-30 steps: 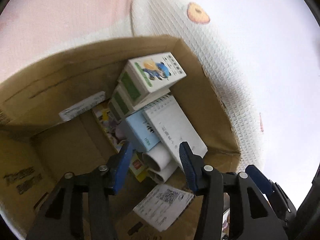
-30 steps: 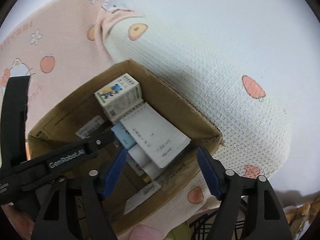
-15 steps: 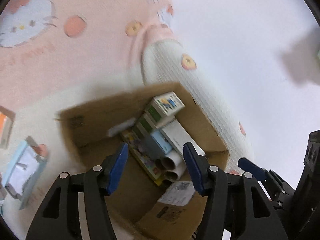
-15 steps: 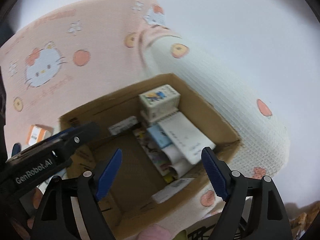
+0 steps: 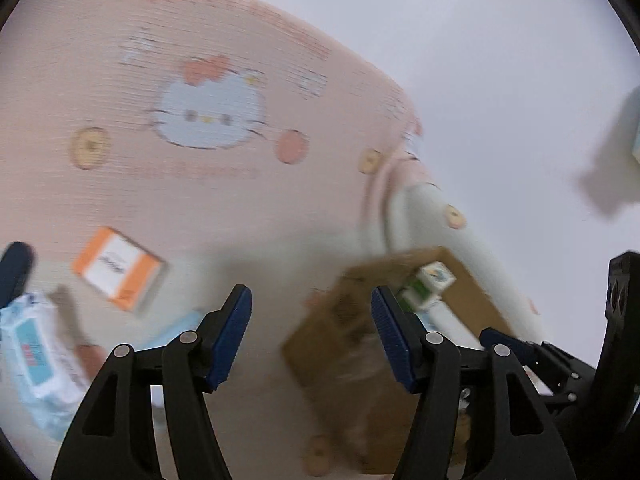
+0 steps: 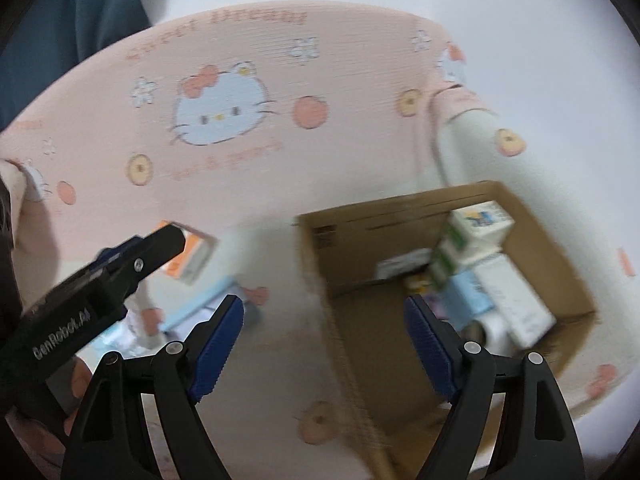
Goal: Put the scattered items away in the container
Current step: 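Withdraw both grippers from the box back toward the scattered items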
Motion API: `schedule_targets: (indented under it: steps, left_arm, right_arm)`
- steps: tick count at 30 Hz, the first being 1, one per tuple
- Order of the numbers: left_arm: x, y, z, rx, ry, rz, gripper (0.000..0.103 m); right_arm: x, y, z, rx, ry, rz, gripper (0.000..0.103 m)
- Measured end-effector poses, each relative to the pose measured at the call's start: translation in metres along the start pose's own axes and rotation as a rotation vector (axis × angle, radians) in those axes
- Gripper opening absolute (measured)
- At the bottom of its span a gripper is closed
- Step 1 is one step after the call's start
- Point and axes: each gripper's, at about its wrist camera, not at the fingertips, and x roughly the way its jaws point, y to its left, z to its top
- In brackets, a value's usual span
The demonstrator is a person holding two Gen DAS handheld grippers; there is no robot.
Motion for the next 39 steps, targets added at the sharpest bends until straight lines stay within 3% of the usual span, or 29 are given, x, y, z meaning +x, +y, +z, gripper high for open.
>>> schedule_targets:
  steps: [3, 8, 13, 19, 20, 21, 22, 23, 24, 29, 35, 39]
  left_arm:
    - [-0.006, 0.019, -0.006, 0.019, -0.003, 0.037, 0.067]
    - [-0.013, 0.049, -0.039, 0.103, 0.003, 0.135, 0.067]
    - [-0.008, 0.070, -0.073, 0.130, 0.035, 0.188, 0.067]
    - [0.003, 0.095, -0.096, 0.100, 0.114, 0.229, 0.067]
    - [0.006, 0.095, -0.100, 0.118, 0.127, 0.237, 0.067]
    - [0.008, 0.094, -0.103, 0.134, 0.132, 0.241, 0.067]
    - [0.010, 0.093, -0.108, 0.153, 0.137, 0.246, 0.067]
    - [0.012, 0.091, -0.112, 0.175, 0.142, 0.258, 0.067]
    - [0.013, 0.090, -0.117, 0.184, 0.145, 0.271, 0.067]
    - [0.024, 0.086, -0.134, 0.231, 0.193, 0.255, 0.064]
    - [0.051, 0.097, -0.140, 0.150, 0.262, 0.263, 0.026]
    - [0.059, 0.103, -0.137, 0.085, 0.265, 0.253, 0.017]
  right_arm:
    - [0.011, 0.017, -0.007, 0.016, -0.005, 0.075, 0.083]
    - [0.044, 0.049, -0.033, -0.013, 0.081, 0.215, 0.087]
    - [0.073, 0.076, -0.054, -0.137, 0.105, 0.204, 0.087]
    - [0.106, 0.075, -0.065, -0.129, 0.111, 0.212, 0.087]
    - [0.111, 0.074, -0.068, -0.118, 0.116, 0.215, 0.081]
    - [0.117, 0.072, -0.071, -0.110, 0.120, 0.211, 0.044]
    - [0.125, 0.072, -0.074, -0.121, 0.142, 0.188, 0.016]
    - [0.132, 0.073, -0.075, -0.139, 0.177, 0.169, 0.006]
    - [0.142, 0.074, -0.079, -0.149, 0.219, 0.178, 0.006]
    - [0.155, 0.070, -0.090, -0.118, 0.243, 0.276, 0.006]
    - [0.174, 0.073, -0.097, -0.092, 0.257, 0.355, 0.006]
    - [0.188, 0.079, -0.104, -0.064, 0.294, 0.410, 0.006]
